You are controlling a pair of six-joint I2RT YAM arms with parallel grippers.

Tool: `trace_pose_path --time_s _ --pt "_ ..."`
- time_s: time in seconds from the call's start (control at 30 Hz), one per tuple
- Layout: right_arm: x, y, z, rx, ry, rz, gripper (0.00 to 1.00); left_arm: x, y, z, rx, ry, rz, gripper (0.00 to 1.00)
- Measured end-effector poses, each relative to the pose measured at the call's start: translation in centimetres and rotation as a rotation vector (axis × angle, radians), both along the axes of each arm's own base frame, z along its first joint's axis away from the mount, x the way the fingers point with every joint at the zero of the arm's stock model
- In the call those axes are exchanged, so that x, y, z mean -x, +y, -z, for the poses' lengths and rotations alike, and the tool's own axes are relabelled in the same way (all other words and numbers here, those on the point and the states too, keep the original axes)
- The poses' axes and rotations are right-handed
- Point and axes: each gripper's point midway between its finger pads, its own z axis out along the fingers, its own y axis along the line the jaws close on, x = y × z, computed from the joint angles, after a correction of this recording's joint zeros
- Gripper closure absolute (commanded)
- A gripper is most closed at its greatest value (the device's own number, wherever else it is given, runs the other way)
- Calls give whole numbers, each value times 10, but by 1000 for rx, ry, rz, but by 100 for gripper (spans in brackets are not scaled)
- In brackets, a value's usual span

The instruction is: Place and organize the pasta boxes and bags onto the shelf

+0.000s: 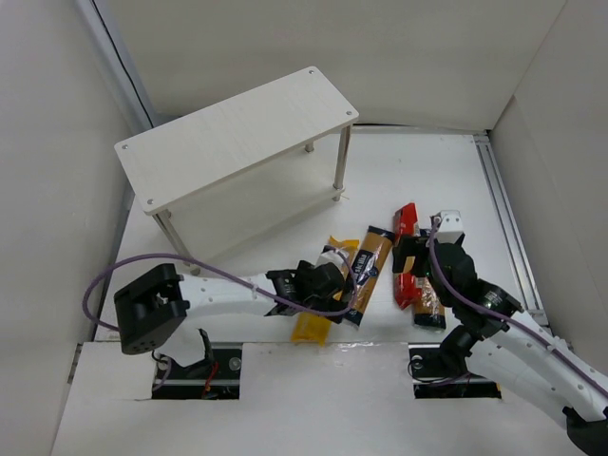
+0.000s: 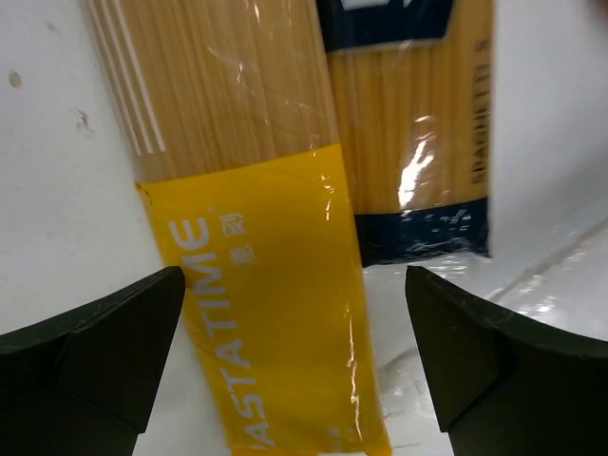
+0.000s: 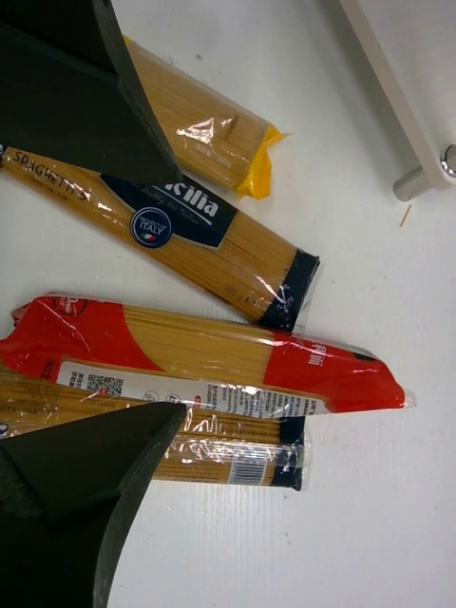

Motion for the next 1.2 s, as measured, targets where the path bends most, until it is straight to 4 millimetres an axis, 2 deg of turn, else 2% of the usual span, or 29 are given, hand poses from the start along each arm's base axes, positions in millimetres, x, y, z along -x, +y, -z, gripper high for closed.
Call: trace_pose_path --time_s 0.1,0.17,0.4,0.57,0.63,0.67,0.73,0.8,0.83,0.97,1.1,1.2 --pt "1 -1 2 9 7 -1 0 5 7 29 -85 44 8 0" --pt "1 -1 2 11 8 -1 0 6 13 39 -122 56 0 0" --pt "1 -1 3 14 12 -2 0 5 18 39 -113 57 -53 0" --pt "0 0 7 26 26 -3 0 -1 13 42 -143 39 -72 0" --pt "0 0 10 33 34 -3 0 -7 8 44 -178 27 -82 11" --pt "0 1 10 37 36 -5 0 -10 4 44 -186 23 -87 30" --pt "-1 1 11 38 38 -5 0 -19 2 44 -187 20 -111 50" --pt "-1 1 11 39 38 -6 0 -27 5 44 -174 32 -138 63" --pt "-1 1 11 39 39 -5 0 -29 6 43 -160 36 -150 77" --pt "0 1 10 37 36 -6 0 -33 10 36 -96 51 -185 99" --pt "0 1 9 34 33 -6 0 -27 29 34 -95 61 -221 100" --pt "-1 1 9 34 33 -4 0 -17 56 26 -126 71 -253 100"
